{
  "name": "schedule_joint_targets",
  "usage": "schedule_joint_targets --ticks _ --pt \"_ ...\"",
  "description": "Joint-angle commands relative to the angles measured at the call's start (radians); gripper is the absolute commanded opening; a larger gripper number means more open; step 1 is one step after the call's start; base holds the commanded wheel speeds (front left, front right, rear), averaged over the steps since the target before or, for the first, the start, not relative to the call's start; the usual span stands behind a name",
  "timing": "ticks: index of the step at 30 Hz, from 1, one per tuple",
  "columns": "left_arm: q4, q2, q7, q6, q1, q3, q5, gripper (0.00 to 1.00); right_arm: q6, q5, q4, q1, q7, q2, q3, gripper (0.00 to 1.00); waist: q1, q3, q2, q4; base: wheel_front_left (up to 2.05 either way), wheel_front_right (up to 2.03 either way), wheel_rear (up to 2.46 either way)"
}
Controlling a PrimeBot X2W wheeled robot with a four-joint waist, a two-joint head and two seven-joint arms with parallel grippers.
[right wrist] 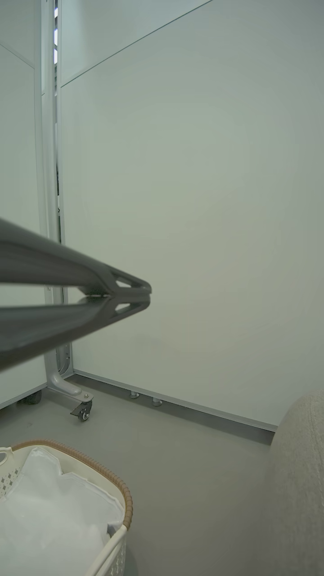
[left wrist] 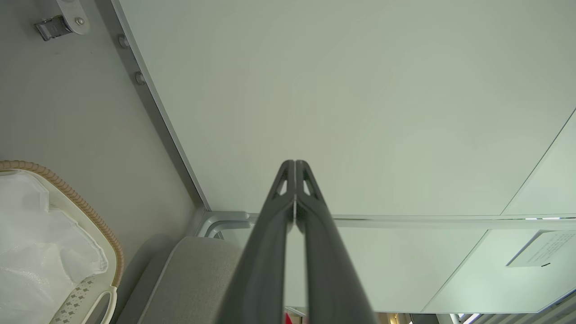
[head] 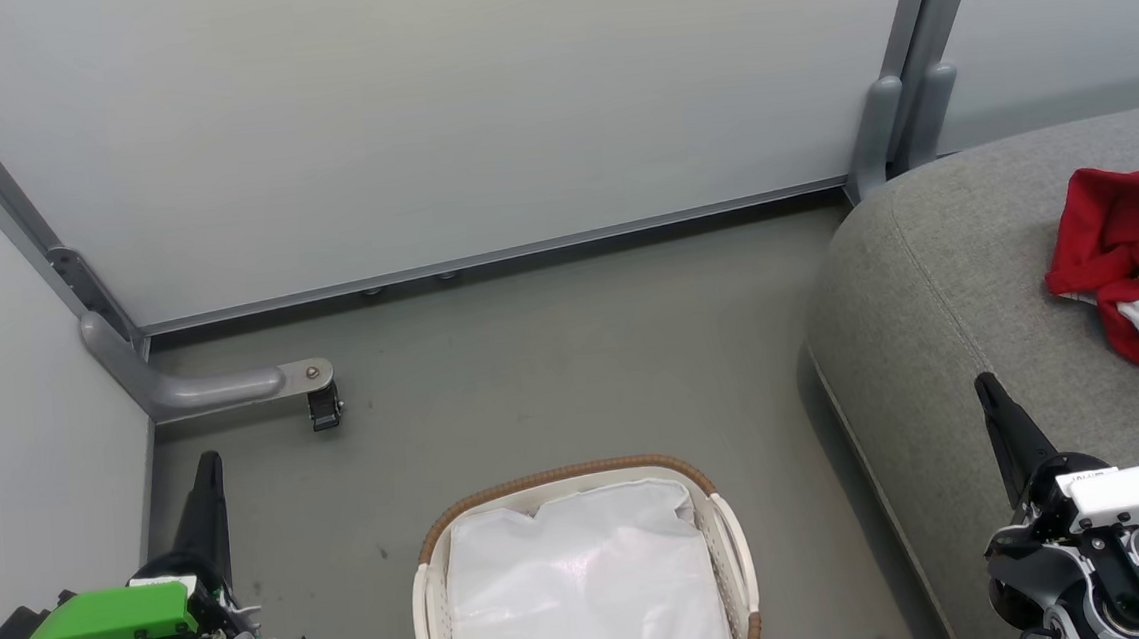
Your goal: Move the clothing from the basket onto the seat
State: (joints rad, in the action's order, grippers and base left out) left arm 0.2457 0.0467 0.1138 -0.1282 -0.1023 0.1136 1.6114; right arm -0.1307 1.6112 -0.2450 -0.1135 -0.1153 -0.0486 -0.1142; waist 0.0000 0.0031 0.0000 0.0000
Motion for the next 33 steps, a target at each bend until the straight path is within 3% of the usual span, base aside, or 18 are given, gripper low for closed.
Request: schedule_joint_targets --ticks 1,33 --pt "-0.002 0.007 0.004 -0.006 -0.012 0.002 0.003 0.00 0.000 0.003 0.003 0.011 -0.001 -0.003 -0.002 0.00 0.0000 0.000 0.0000 0.000 0.00 0.00 0.00" --pt "-0.002 0.007 0.004 -0.006 -0.012 0.002 0.003 0.00 0.000 0.003 0.003 0.011 -0.001 -0.003 -0.002 0.00 0.0000 0.000 0.0000 0.000 0.00 0.00 0.00"
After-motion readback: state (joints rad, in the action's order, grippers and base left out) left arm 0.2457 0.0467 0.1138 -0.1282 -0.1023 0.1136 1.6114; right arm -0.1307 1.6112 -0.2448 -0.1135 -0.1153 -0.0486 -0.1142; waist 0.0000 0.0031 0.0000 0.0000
